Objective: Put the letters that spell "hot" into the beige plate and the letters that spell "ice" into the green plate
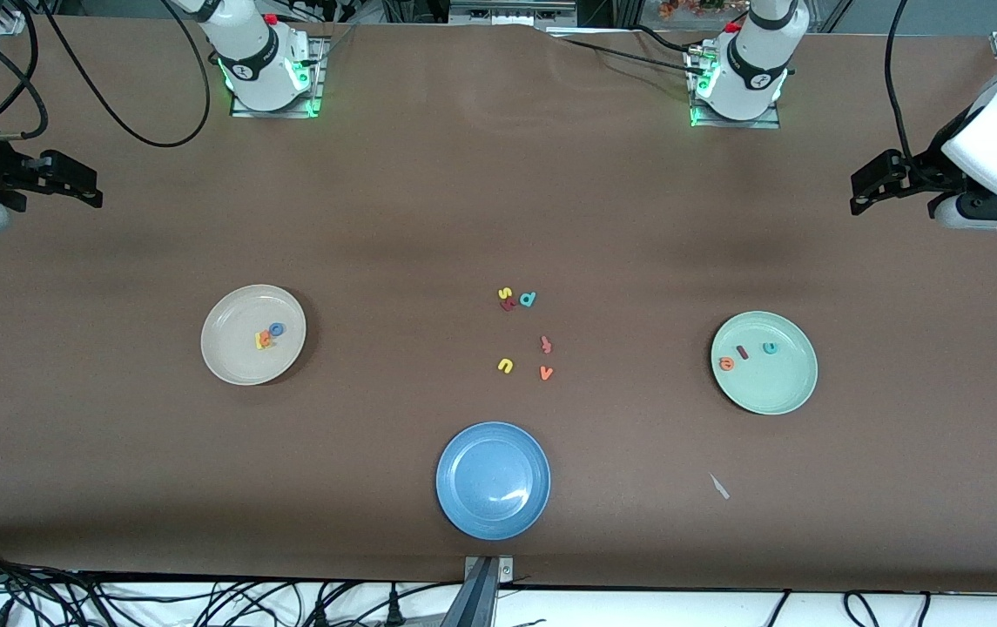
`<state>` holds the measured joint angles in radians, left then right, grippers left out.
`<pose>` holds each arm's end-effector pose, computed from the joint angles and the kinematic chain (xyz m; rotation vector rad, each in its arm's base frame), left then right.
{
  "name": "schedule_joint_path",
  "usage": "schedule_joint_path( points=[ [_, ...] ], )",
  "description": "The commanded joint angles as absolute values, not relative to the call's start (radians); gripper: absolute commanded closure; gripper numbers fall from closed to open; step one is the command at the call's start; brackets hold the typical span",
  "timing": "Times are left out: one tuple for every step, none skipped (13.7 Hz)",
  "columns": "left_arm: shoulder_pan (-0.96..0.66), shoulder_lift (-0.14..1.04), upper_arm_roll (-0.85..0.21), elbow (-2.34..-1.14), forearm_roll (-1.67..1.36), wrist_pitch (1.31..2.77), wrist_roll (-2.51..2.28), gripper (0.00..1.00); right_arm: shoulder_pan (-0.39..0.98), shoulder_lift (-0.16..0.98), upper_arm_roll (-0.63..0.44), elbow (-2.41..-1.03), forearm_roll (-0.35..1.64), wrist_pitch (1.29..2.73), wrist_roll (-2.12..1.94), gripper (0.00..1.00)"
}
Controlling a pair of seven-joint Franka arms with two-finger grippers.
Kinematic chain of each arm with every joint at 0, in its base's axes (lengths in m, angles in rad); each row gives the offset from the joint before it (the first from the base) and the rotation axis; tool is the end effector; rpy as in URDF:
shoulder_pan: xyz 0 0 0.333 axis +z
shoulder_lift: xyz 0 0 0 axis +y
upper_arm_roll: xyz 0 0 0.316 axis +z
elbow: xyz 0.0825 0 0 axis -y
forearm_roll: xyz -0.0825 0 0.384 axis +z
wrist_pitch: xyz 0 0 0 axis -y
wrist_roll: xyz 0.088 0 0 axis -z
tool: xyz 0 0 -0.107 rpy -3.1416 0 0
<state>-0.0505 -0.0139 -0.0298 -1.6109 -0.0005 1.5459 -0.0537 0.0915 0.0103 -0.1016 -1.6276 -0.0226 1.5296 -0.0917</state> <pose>0.5448 -0.0440 0.6112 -3.1370 0.0417 0.0800 0.5503 -0.0078 0.5889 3.1162 0.1276 -0.1706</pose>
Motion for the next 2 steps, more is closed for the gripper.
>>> schedule_joint_path(
  points=[
    [-0.046,-0.005,-0.031,-1.585,0.012,1.523,-0.034,0.00,0.081,0.020,-0.097,-1.609,-0.021,1.528,-0.087,0.00],
    [-0.046,-0.005,-0.032,-1.585,0.012,1.523,-0.034,0.00,0.083,0.020,-0.097,-1.611,-0.021,1.526,-0.087,0.00]
  ],
)
